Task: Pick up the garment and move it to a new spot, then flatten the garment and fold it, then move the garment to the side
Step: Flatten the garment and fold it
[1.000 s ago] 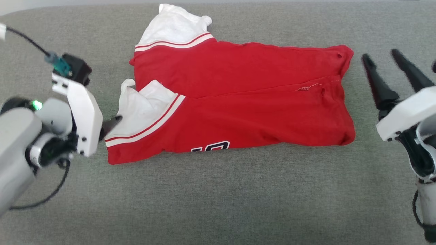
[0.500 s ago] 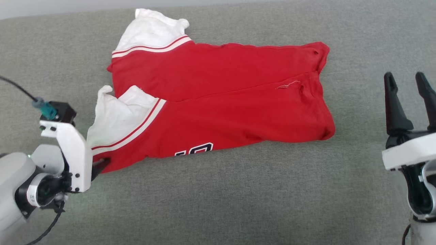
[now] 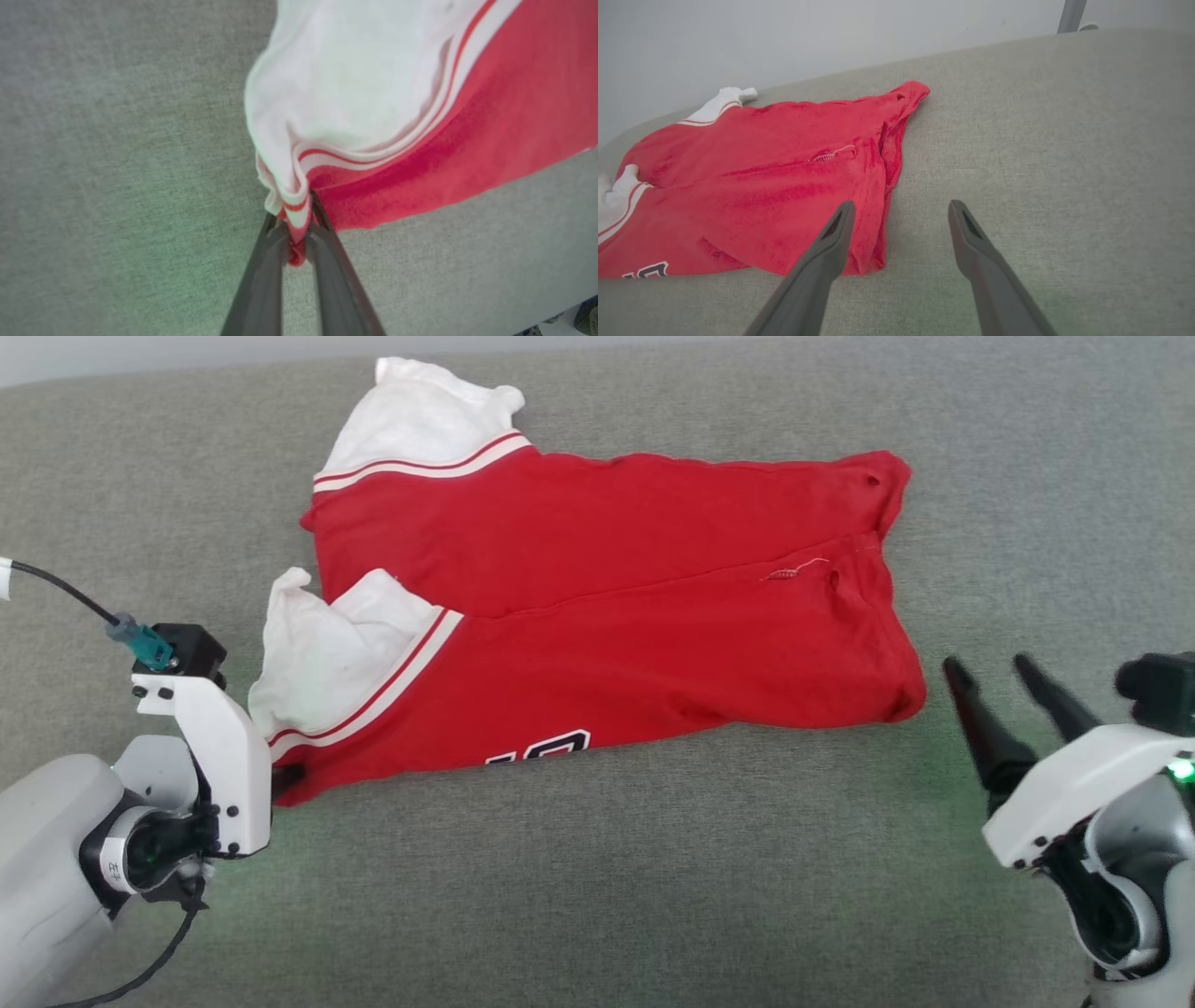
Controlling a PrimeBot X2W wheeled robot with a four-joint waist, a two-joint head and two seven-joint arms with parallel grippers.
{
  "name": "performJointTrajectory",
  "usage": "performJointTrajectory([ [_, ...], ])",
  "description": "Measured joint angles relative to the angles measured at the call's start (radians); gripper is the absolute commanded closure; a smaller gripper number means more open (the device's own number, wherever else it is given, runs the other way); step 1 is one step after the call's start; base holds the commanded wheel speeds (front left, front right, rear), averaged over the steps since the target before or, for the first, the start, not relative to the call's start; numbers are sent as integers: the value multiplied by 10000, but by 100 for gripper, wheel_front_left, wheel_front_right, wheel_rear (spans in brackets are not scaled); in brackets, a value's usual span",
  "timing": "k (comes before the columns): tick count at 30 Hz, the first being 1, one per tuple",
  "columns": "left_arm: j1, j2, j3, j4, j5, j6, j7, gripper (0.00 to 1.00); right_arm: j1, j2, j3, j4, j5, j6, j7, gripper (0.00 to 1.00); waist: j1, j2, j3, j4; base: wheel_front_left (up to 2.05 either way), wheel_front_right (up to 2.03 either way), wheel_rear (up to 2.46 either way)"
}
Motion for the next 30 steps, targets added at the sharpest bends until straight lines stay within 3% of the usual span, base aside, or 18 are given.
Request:
performJointTrajectory([
  [9, -344, -569, -84, 612, 326, -577, -123, 100, -860, -357, 713, 1626, 332, 0, 2004, 0, 0, 0, 116, 432, 0, 0, 0],
  [19, -642, -1064, -98, 993, 514, -968, -314, 100, -2147, -738, 1440, 3106, -58, 0, 3503, 0, 0, 0, 331, 809, 0, 0, 0],
  [20, -649, -1095, -98, 1028, 537, -1003, -347, 100, -2221, -794, 1526, 3173, -44, 0, 3578, 64, 0, 0, 338, 836, 0, 0, 0],
  [21, -669, -1127, -96, 1062, 543, -1039, -360, 100, -2304, -869, 1569, 3227, 17, 0, 3659, 100, 0, 0, 341, 860, 0, 0, 0],
  [30, -673, -1043, -77, 970, 558, -1183, -485, 100, -2536, -1469, 1818, 2947, 627, 2, 4282, 100, 0, 0, 152, 937, 0, 0, 0],
])
